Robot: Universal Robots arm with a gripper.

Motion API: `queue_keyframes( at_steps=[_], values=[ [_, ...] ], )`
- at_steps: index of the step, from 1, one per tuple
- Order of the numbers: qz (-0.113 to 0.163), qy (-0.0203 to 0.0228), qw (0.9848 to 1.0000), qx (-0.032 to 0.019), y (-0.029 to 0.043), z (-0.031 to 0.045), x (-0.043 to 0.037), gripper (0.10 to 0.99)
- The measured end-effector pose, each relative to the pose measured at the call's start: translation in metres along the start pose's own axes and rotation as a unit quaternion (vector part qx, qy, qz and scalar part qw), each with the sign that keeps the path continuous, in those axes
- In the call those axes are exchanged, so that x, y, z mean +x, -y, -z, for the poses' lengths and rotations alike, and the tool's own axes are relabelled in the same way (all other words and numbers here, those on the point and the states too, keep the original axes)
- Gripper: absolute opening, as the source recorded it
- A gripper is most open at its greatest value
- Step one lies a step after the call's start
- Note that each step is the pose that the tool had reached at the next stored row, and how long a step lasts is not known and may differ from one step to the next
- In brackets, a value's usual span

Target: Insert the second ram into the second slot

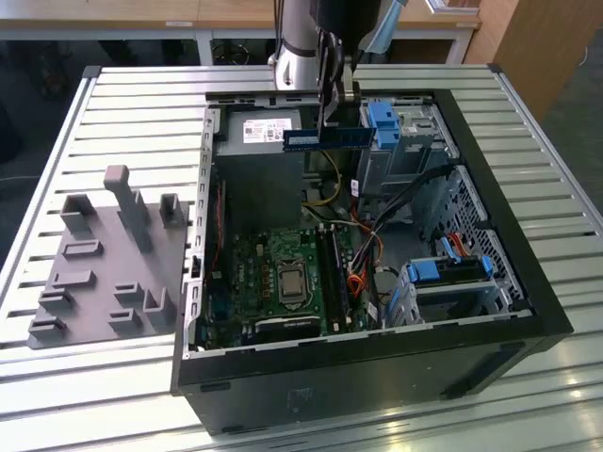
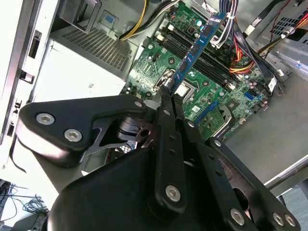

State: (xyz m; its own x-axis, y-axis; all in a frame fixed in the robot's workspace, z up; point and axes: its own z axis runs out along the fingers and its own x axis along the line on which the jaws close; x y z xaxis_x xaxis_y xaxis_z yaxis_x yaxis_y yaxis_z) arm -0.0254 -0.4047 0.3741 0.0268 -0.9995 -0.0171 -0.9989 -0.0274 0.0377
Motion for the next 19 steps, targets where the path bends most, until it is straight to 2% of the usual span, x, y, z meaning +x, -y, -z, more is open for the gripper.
queue_keyframes(
  at_steps=[19],
  values=[
    [0.000, 0.0000, 1.0000, 0.0000, -0.0002, 0.0001, 0.0085, 0.137]
  ],
)
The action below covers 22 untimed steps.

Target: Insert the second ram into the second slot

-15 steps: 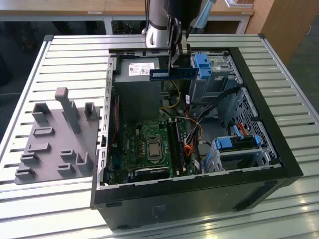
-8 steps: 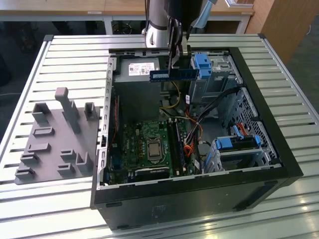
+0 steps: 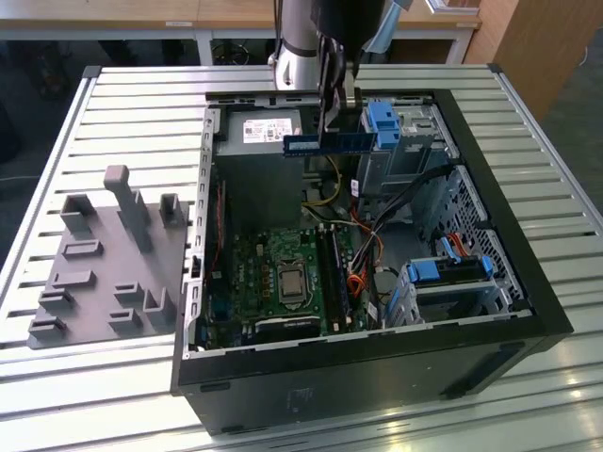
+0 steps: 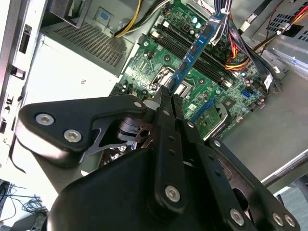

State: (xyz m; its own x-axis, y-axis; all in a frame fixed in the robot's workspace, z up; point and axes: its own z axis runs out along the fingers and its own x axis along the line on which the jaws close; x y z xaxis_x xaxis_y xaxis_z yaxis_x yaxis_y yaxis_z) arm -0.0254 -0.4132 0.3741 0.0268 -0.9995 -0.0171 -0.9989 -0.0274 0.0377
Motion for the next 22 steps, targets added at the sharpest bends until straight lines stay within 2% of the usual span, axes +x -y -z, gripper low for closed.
queue_keyframes(
  at_steps=[13, 22],
  values=[
    [0.000, -0.0001, 1.0000, 0.0000, -0.0002, 0.0001, 0.0071, 0.137],
    [0.000, -0.0001, 1.0000, 0.0000, -0.0004, 0.0002, 0.0161, 0.137]
  ],
)
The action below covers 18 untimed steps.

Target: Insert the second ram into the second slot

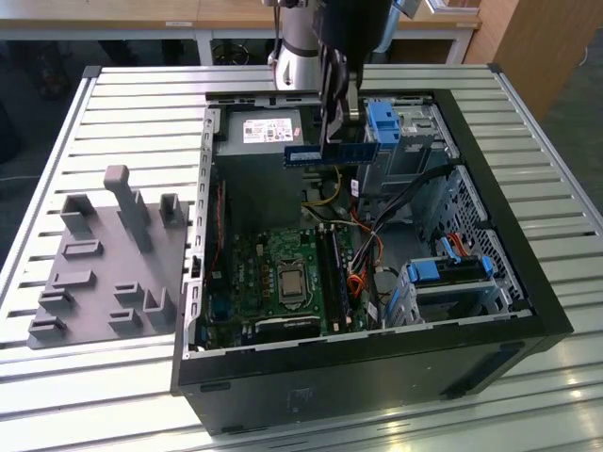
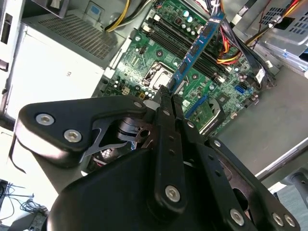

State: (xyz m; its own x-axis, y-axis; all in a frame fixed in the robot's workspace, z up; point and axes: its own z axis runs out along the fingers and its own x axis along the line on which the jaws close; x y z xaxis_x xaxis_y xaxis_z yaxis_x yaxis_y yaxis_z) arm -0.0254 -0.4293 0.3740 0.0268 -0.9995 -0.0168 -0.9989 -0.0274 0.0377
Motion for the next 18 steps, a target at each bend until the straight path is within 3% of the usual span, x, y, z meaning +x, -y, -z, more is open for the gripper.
queue_keyframes(
  at_steps=[11, 18],
  values=[
    [-0.003, -0.0003, 1.0000, 0.0000, -0.0003, -0.0002, 0.0107, 0.137],
    [-0.044, 0.0011, 0.9990, 0.0007, -0.0003, -0.0004, 0.0108, 0.137]
  ],
)
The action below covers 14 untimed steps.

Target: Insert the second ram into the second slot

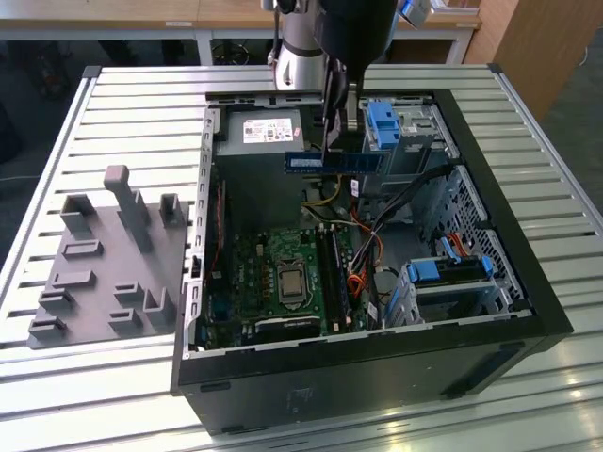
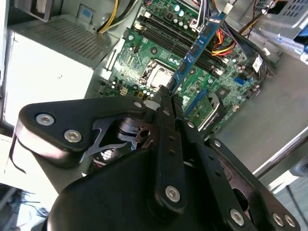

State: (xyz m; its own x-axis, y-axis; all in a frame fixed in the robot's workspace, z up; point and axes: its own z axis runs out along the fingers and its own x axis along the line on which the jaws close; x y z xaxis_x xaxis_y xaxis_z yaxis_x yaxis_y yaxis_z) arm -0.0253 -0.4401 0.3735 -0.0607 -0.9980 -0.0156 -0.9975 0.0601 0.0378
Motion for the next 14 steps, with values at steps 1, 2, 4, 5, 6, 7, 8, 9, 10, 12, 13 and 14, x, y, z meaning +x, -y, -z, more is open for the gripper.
queue_keyframes(
  at_steps=[1, 2, 4, 5, 6, 7, 8, 9, 10, 12, 13, 14],
  values=[
    [-0.006, 0.0002, 1.0000, 0.0001, 0.0000, -0.0001, 0.0000, 0.137],
    [-0.012, 0.0004, 0.9999, 0.0002, 0.0000, -0.0001, 0.0000, 0.137],
    [-0.025, 0.0008, 0.9997, 0.0004, 0.0000, -0.0002, 0.0000, 0.137],
    [-0.031, 0.0010, 0.9995, 0.0005, 0.0000, -0.0003, 0.0000, 0.137],
    [-0.037, 0.0012, 0.9993, 0.0006, 0.0000, -0.0003, 0.0000, 0.137],
    [-0.042, 0.0014, 0.9991, 0.0007, 0.0000, -0.0003, 0.0000, 0.137],
    [-0.047, 0.0016, 0.9989, 0.0007, 0.0000, -0.0004, 0.0000, 0.137],
    [-0.052, 0.0017, 0.9987, 0.0008, 0.0000, -0.0004, 0.0000, 0.137],
    [-0.056, 0.0019, 0.9984, 0.0009, 0.0000, -0.0004, 0.0000, 0.137],
    [-0.064, 0.0022, 0.9980, 0.0010, 0.0000, -0.0004, 0.0000, 0.137],
    [-0.068, 0.0023, 0.9977, 0.0011, 0.0000, -0.0004, 0.0000, 0.137],
    [-0.072, 0.0025, 0.9974, 0.0011, 0.0000, -0.0005, 0.0000, 0.137]
  ],
)
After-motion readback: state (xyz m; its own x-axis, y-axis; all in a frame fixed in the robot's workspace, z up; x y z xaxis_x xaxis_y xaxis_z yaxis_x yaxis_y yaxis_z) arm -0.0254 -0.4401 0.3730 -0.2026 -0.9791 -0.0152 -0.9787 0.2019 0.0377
